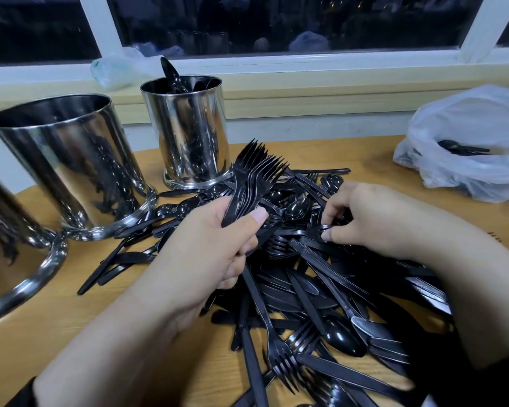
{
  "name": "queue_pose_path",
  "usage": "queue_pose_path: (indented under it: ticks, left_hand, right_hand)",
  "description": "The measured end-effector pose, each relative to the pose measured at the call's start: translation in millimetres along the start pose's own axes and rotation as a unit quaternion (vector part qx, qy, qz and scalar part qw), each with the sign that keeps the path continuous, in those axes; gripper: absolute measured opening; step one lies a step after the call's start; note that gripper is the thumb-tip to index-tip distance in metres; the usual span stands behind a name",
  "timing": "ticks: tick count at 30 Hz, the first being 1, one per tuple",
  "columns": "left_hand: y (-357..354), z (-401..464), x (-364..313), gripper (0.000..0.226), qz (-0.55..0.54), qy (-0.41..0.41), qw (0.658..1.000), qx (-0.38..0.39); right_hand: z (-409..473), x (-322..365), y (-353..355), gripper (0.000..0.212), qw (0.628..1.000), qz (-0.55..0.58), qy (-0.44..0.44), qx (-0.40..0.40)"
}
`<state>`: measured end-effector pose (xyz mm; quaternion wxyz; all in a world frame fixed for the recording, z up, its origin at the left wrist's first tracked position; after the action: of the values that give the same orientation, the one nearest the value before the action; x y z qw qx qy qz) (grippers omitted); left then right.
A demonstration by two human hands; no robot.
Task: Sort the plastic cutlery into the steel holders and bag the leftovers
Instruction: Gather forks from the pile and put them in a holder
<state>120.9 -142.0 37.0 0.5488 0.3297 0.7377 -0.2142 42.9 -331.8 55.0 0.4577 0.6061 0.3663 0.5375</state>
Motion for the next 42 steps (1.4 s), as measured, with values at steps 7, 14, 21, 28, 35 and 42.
queue_pose_path:
  ticks: [7, 14, 21, 28, 35, 42]
  left_hand:
    - [5, -1, -6, 0.040, -0.016, -0.022, 0.999, -0.030]
    - [13, -7, -18, 0.031, 0.007, -0.065, 0.994, -0.089]
    - [13, -9, -22, 0.025, 0.030, -0.077, 0.992, -0.097]
    - [-11, -12, -15, 0.019, -0.039, -0.029, 0.999, 0.011]
    - [-23, -11, -9, 0.023, -0.049, -0.009, 0.996, 0.074]
    - [-34, -15, -1, 0.030, 0.000, 0.042, 0.991, 0.128]
  right_hand:
    - [-1, 9, 21, 0.012, 0.992, 0.020, 0.037, -0.119]
    - [-24, 20, 64, 0.019, 0.892, 0.172, 0.115, -0.402]
    - [-29, 41, 65, 0.020, 0.847, 0.268, 0.217, -0.405]
    - [-12, 50, 41, 0.016, 0.841, 0.342, 0.216, -0.358]
    - [-9, 43, 40, 0.022, 0.839, 0.357, 0.177, -0.369]
    - [-1, 50, 27, 0.035, 0.843, 0.400, 0.193, -0.303]
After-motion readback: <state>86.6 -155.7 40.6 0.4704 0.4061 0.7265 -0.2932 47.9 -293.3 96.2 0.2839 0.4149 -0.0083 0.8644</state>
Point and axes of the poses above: each hand's wrist, its own z-axis towards the middle knuckle, its own y-axis out of the back of the hand, x = y × z, the point moved 9 cm from there along z, towards the middle knuckle, and after that the axes turned 15 degrees about y, right-handed, at the moved point
